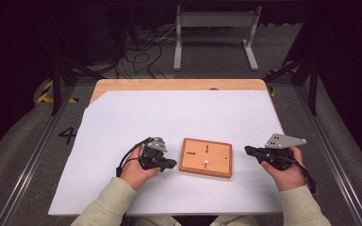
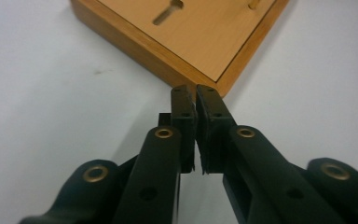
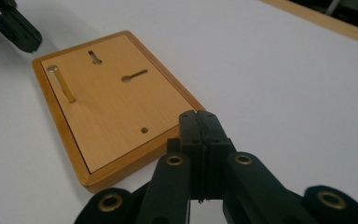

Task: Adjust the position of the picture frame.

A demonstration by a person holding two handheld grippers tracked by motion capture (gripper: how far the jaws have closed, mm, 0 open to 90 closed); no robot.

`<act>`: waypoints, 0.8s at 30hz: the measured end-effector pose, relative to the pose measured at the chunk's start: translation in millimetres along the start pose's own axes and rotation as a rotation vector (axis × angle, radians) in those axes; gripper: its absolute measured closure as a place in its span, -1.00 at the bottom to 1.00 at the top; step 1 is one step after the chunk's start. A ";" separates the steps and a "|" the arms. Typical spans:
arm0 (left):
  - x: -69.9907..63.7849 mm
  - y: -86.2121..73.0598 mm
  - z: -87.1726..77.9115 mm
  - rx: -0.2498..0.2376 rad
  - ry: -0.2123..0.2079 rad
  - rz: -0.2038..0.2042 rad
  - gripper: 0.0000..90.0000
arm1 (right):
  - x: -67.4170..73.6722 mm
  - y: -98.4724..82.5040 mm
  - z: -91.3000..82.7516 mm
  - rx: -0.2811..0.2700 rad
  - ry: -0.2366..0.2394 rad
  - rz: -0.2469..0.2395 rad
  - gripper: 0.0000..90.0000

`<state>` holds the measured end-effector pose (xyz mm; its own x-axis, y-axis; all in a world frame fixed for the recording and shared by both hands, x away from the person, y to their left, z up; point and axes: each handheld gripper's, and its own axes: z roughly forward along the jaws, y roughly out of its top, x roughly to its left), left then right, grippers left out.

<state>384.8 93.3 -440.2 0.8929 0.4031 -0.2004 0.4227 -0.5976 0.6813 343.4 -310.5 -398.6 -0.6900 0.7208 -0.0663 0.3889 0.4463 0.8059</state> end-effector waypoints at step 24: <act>13.1 -21.9 -31.0 -0.079 0.115 -0.098 0.51 | 3.5 4.2 78.3 0.263 -0.043 0.029 1.00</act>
<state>382.5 133.1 -435.9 0.8225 0.5363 -0.1893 0.4890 -0.4969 0.7169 390.4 -264.5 -441.5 -0.6519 0.7546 -0.0750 0.5569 0.5436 0.6280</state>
